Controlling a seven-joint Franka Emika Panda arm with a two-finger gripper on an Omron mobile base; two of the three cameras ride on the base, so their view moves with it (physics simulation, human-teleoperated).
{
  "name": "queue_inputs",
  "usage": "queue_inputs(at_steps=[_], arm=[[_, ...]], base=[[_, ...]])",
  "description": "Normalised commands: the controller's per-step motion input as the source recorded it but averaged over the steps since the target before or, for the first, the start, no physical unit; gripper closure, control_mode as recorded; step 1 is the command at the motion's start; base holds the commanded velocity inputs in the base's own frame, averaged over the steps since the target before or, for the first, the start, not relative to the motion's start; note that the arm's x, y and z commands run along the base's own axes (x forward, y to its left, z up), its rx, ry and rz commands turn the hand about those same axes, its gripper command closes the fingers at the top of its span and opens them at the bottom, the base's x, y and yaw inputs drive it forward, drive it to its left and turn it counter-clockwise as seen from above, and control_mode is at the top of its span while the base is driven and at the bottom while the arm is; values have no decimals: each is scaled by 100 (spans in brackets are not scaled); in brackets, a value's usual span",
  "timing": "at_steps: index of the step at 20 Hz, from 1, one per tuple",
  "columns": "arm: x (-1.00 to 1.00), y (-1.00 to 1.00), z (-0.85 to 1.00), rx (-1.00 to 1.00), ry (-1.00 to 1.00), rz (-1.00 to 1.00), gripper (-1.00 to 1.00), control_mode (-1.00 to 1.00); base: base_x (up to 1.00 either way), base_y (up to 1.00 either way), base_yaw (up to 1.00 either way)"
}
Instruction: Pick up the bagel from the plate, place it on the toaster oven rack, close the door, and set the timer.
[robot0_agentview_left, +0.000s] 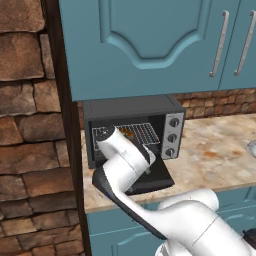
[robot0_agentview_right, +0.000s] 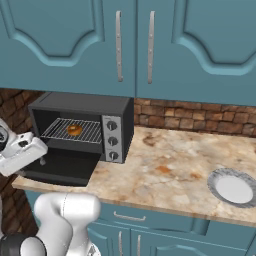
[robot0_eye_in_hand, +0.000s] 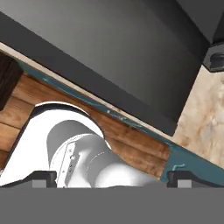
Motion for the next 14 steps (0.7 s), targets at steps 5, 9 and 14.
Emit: queue_inputs(at_steps=[5,9,14], arm=[[-11,0,-32,-12,-15,15,-100,-100],[2,4,-19,-8,-3,14,-100,-100],[13,23,-13,-8,0,12,-100,-100]], base=[[0,0,0],[0,0,0],[0,0,0]])
